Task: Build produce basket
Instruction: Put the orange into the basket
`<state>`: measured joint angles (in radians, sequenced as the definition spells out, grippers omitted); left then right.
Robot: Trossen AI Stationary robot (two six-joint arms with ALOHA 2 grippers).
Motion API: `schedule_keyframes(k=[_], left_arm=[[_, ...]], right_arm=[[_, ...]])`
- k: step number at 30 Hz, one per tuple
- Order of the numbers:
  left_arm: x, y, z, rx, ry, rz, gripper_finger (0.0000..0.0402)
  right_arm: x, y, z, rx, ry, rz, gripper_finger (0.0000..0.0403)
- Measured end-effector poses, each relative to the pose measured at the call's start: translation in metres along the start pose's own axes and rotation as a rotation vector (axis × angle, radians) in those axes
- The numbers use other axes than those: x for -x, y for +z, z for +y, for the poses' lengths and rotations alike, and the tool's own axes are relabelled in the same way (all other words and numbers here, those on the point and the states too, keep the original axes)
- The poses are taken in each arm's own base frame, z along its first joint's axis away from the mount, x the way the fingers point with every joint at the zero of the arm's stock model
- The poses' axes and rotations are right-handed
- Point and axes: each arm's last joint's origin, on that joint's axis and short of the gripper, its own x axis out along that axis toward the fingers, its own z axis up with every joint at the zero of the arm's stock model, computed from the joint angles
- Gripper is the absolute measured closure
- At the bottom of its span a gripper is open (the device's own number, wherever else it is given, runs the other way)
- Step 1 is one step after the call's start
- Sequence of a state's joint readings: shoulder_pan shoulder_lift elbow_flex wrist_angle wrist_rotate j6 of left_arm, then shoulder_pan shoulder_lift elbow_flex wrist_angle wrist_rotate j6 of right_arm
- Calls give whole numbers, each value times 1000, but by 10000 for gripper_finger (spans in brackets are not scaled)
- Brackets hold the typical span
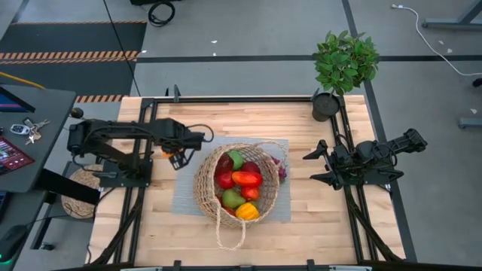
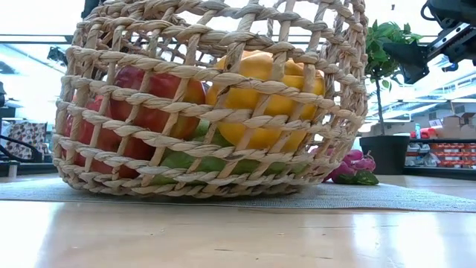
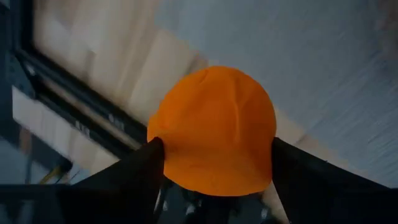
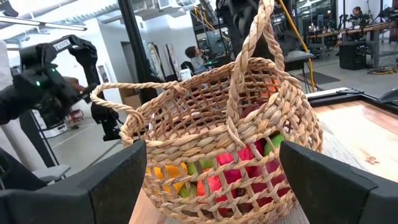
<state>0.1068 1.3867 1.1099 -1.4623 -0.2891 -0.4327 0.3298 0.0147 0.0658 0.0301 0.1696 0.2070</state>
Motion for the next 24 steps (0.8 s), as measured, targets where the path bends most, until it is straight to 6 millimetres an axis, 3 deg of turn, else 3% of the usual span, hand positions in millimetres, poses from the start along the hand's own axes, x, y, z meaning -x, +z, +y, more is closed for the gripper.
schedule_keyframes(k=[15,24], left_arm=[[106,15,32,51,-115,-489,132],[164,15,31,-14,-289,-824,132]], right_arm=[[0,0,0,-1,1,-3,33],[0,0,0,-1,1,-5,33]])
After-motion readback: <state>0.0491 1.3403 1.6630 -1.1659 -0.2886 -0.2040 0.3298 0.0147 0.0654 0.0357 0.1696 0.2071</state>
